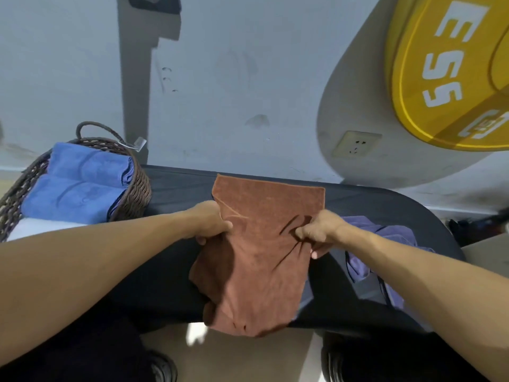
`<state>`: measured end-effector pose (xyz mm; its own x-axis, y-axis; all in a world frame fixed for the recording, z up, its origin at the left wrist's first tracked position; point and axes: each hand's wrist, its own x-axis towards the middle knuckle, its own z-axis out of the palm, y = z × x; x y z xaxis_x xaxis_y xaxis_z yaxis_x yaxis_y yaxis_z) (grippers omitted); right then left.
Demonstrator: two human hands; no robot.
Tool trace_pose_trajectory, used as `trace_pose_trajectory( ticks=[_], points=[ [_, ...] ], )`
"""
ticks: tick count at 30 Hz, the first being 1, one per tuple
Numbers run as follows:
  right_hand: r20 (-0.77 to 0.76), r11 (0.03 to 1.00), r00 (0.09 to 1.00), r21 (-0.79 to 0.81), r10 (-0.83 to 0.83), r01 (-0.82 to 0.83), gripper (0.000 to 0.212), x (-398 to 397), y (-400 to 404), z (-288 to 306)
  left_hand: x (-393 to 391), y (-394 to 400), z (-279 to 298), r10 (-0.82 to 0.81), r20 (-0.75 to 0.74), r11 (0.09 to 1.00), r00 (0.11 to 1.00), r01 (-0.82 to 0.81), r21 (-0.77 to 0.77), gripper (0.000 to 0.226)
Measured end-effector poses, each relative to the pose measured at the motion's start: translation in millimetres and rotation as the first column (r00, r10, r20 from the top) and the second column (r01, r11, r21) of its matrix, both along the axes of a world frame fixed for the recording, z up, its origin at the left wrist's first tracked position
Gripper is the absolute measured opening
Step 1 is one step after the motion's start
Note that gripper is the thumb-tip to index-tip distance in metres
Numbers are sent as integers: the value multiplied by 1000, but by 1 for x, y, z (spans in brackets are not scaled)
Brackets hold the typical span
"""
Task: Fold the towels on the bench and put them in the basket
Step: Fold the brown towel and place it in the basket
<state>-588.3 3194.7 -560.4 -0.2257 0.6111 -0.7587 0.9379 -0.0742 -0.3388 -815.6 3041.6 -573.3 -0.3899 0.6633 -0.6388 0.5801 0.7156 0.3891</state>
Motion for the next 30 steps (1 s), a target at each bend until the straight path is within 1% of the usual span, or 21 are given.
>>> trace_pose_trajectory(
  ticks=[2,3,4,5,6,7,8,9,11,13,14,15,16,18,20,22,23,25,26,28,30],
  points=[
    [-34,997,998,50,-61,62,20,5,14,2,-6,-1,-2,103,-24,995,994,-103,15,29],
    [-27,994,999,102,-32,35,21,8,17,1,-7,-2,-1,141,-31,990,989,-141,17,31],
    [17,976,998,209,66,-68,23,9,18,0,-9,-3,-1,163,-26,987,986,-163,3,35],
    [104,913,975,343,198,-222,28,9,16,-2,-9,-4,0,171,-6,985,985,-171,-30,40],
    [175,809,933,466,314,-359,32,6,11,-3,-10,-6,1,165,24,983,986,-162,-87,46],
    [179,727,902,539,394,-424,31,1,1,-1,-9,-8,3,145,54,978,988,-134,-162,51],
    [128,696,873,555,470,-456,27,-5,-10,2,-8,-11,4,110,82,966,991,-87,-243,54],
    [69,700,834,508,547,-501,23,-11,-22,4,-6,-14,5,65,105,949,992,-29,-314,53],
    [-20,709,732,267,681,-653,29,-18,-47,5,-2,-18,7,-31,147,914,989,87,-395,44],
    [-23,616,616,39,787,-786,52,-17,-70,1,2,-19,10,-97,178,912,979,159,-379,37],
    [16,547,548,22,837,-837,63,-14,-79,-2,3,-18,13,-108,198,922,974,172,-348,35],
    [62,485,489,66,870,-872,70,-11,-87,-6,5,-17,16,-96,233,937,968,166,-306,33],
    [92,448,462,140,882,-883,74,-8,-94,-8,7,-14,21,-58,282,958,958,133,-254,30],
    [71,448,483,281,872,-849,80,-6,-102,-10,11,-9,29,17,391,996,920,18,-87,22],
    [-67,550,565,344,823,-761,81,-9,-105,-7,16,-3,34,19,428,982,904,-97,162,15],
    [-274,710,656,316,703,-629,61,-14,-104,-5,18,2,36,48,420,917,906,-206,340,13],
    [-339,761,682,327,648,-561,45,-18,-102,-5,17,4,37,76,438,894,896,-255,368,15],
    [-367,794,719,424,590,-436,23,-26,-92,-4,14,5,35,101,467,897,878,-284,339,19],
    [-362,806,751,462,552,-370,19,-30,-84,-3,12,3,32,90,449,923,889,-244,298,22],
    [-368,837,812,489,452,-245,21,-37,-66,2,10,-3,24,36,393,977,919,-114,178,32],
    [-337,858,866,482,368,-177,26,-39,-48,3,12,-10,13,-23,369,997,929,-4,72,35]
  ],
)
